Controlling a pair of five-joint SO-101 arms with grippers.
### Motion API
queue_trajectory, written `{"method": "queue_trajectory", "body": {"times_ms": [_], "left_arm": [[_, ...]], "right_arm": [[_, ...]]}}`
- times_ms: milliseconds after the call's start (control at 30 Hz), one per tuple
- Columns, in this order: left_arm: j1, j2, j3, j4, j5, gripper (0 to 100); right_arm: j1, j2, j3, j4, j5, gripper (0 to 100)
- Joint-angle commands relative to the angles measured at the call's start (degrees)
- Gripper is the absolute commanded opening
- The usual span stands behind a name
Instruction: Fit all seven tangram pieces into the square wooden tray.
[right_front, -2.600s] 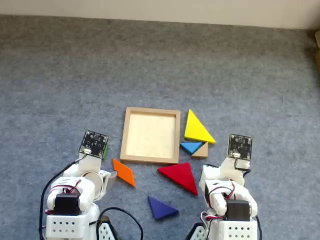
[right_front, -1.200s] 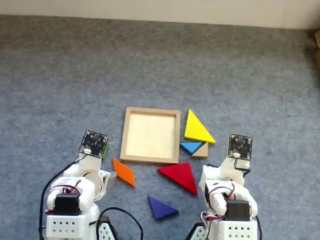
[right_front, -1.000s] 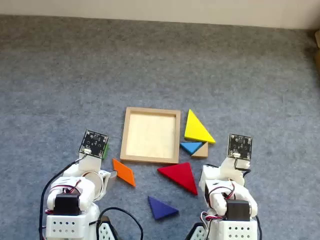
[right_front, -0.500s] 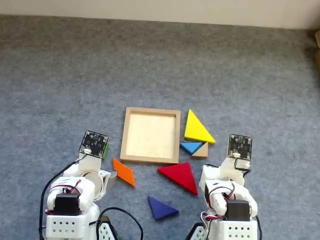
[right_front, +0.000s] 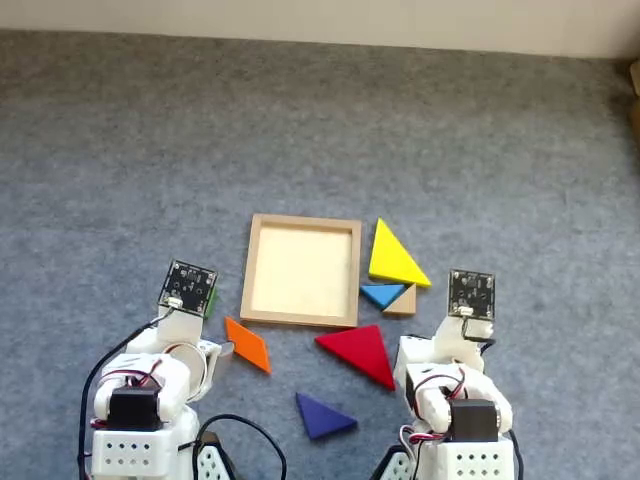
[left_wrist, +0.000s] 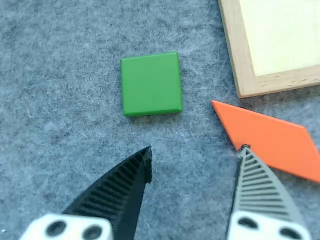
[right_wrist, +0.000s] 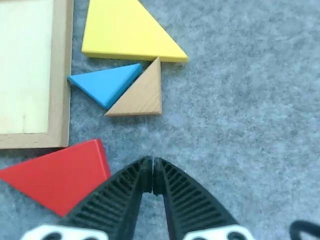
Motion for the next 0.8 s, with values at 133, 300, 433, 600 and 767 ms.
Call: {"method": "queue_trajectory", "body": {"times_ms": [133,300,433,600,767], "left_arm": [[-0.40,-0.04,1.10,0.18,0.35,26],[-0.40,-0.04,1.10,0.18,0.35,26],[-0.40,-0.04,1.10,0.18,0.35,26],[-0.40,-0.04,1.10,0.18,0.35,26],[-0.40,-0.04,1.10,0.18,0.35,26]], "right_arm": [[8.13,-0.66,-3.12,0.48,-0.44,2.5],[14.02,-0.66,-14.81,0.92,0.00,2.7],[14.20,-0.66,-22.99,0.75,9.49,2.3],[13.93,-0.57,-33.01,0.66,7.30,0.4],[13.85,7.25,-40.57,0.84,5.54,0.5]]}}
